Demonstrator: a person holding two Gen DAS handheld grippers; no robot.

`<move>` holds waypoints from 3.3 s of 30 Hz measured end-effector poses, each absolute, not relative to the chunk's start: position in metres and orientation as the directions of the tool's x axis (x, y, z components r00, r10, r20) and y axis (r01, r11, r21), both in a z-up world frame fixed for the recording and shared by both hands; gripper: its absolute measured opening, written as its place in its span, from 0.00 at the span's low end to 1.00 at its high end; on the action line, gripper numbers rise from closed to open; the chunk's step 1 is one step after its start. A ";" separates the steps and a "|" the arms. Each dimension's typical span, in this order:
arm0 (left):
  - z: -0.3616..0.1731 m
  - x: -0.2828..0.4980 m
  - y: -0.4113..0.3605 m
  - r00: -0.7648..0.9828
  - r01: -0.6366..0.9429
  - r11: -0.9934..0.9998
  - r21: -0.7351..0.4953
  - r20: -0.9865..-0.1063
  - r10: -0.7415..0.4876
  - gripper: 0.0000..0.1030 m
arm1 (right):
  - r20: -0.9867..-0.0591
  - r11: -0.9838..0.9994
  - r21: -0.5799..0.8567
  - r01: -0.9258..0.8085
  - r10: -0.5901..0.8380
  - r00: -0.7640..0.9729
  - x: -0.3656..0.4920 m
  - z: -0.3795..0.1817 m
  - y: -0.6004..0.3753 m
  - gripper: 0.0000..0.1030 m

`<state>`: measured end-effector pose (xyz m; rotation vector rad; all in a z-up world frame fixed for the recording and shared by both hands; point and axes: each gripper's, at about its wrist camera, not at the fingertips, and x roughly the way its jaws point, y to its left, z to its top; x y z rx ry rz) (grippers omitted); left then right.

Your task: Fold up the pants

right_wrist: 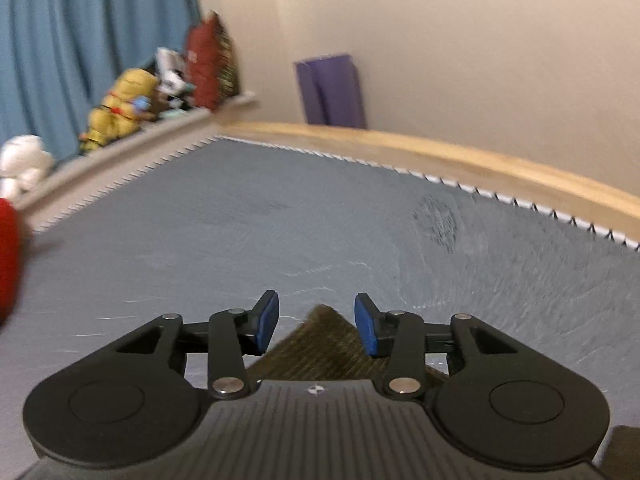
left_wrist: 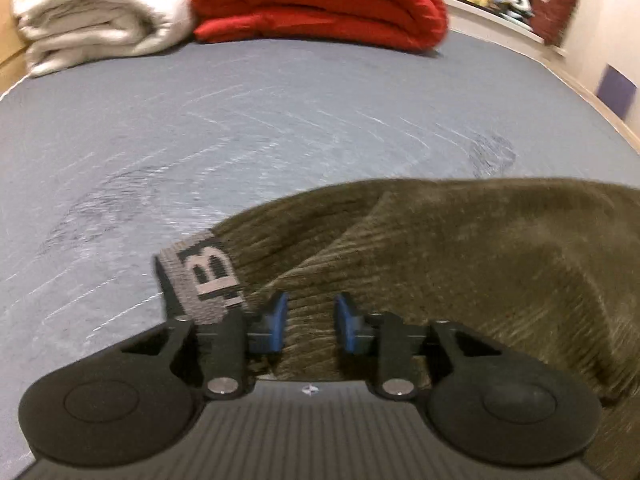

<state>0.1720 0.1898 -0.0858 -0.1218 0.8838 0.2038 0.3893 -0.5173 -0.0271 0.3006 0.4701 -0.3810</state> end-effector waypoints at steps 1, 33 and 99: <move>-0.080 0.169 0.187 0.615 -0.243 0.970 -0.004 -0.774 0.151 0.28 | -0.480 0.899 0.194 0.392 -0.261 0.837 0.374 -0.014 -0.512 0.44; -0.056 0.003 0.237 0.591 -0.136 0.985 -0.106 -0.807 -0.005 0.51 | -0.531 0.718 -0.005 -0.696 0.588 0.610 -0.006 -0.003 -0.178 0.40; -0.048 0.031 0.180 0.694 0.066 0.998 -0.019 -0.718 -0.059 0.29 | -0.647 0.624 -0.010 -0.781 0.591 0.481 -0.028 -0.019 -0.136 0.60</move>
